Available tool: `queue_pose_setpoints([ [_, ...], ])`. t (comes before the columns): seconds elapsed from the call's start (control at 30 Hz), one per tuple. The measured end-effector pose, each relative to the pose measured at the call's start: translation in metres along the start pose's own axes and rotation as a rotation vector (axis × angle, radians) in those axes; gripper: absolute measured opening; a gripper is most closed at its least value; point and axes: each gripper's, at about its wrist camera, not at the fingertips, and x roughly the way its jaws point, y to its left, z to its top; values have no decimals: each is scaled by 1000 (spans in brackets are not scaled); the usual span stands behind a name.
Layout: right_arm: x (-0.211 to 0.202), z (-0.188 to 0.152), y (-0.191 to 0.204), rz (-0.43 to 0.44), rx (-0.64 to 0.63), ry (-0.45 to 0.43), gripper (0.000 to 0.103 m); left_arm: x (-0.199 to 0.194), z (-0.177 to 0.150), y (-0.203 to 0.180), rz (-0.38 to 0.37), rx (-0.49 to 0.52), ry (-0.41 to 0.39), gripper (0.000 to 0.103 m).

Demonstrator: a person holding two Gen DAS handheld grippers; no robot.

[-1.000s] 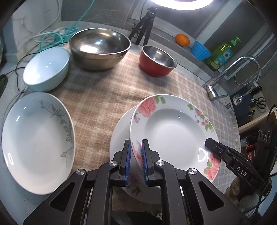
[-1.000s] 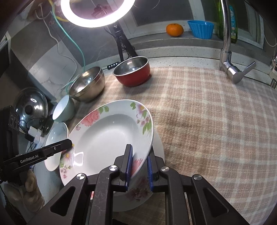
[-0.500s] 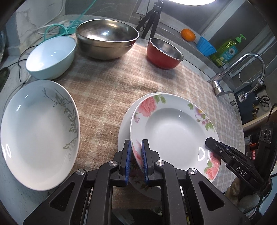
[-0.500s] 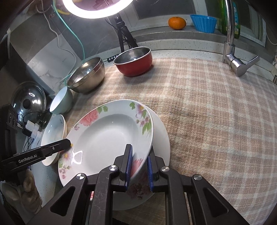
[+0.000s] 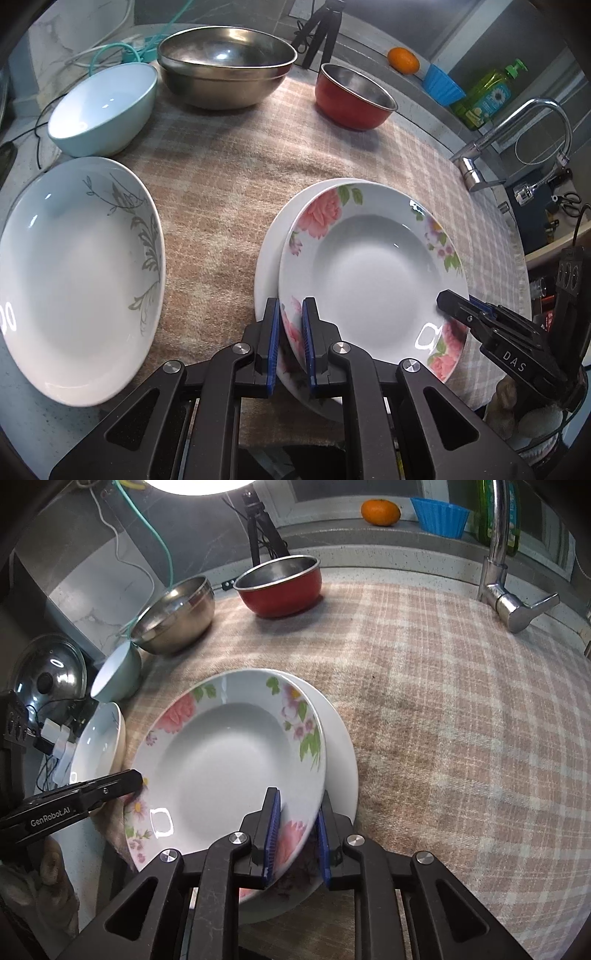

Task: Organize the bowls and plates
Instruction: 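Carry the rose-pattern plate with both tools onto the small-pink-flower plate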

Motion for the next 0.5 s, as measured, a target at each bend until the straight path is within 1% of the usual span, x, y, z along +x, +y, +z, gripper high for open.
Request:
queue_pose_setpoints([
  [0.17,1,0,7,-25,-47,14,21,0,2,0,8,-1,-5,10],
  [0.4,0,1,5,-48,-53,24,26,1,3,-3,16,25,-5,10],
  [0.5,-3,1,2,-47,-48,32,26,1,3,-2,7,17,-2,10],
])
